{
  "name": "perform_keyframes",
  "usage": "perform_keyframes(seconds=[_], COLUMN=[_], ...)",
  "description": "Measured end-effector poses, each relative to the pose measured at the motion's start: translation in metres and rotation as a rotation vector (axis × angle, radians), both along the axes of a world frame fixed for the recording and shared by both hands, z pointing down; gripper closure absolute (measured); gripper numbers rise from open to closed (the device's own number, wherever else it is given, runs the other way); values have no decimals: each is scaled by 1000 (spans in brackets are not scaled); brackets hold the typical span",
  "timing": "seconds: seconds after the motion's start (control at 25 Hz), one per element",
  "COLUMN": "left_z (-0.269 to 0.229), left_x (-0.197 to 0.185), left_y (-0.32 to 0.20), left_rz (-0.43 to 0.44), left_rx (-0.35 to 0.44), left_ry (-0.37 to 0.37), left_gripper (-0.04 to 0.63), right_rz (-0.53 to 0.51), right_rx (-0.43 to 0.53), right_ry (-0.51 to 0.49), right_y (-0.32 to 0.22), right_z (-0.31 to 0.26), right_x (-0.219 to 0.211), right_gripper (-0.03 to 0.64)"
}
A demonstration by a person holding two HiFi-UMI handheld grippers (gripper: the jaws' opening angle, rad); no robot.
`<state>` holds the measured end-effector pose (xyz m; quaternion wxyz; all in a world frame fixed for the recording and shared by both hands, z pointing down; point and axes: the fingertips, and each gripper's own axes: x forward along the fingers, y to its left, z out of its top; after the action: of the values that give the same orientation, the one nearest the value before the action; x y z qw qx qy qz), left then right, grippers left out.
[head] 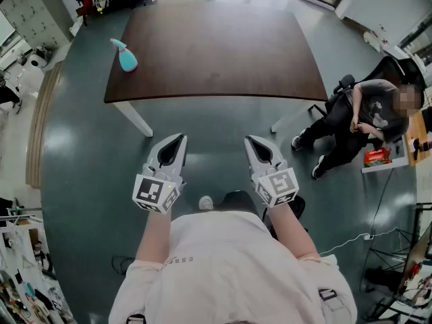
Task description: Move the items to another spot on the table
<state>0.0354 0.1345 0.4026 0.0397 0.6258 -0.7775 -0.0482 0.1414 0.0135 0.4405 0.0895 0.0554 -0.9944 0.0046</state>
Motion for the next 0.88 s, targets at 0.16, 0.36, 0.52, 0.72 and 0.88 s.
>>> perform_keyframes(seconds=[0.16,0.36,0.52,0.72,0.88], left_z=[-7,-6,-3,-3,0], left_x=[5,2,-7,-11,-16], left_y=[-3,-5,-6,-4,0], left_rz=[31,25,10,-8,-58], left_rx=[10,6,3,4,-9], left_ry=[-22,-17,-5,2,2], left_gripper=[580,580,580,580,580], right_rz=[10,2,19,43,2], right_rx=[-8,-5,-6,-43,-51], right_ry=[-1,2,0,-14,1], right_y=[4,4,-3,-15,-19], right_z=[1,2,1,0,5], right_x=[-5,-6,-6,-8,-17], right_gripper=[627,626,627,626,626])
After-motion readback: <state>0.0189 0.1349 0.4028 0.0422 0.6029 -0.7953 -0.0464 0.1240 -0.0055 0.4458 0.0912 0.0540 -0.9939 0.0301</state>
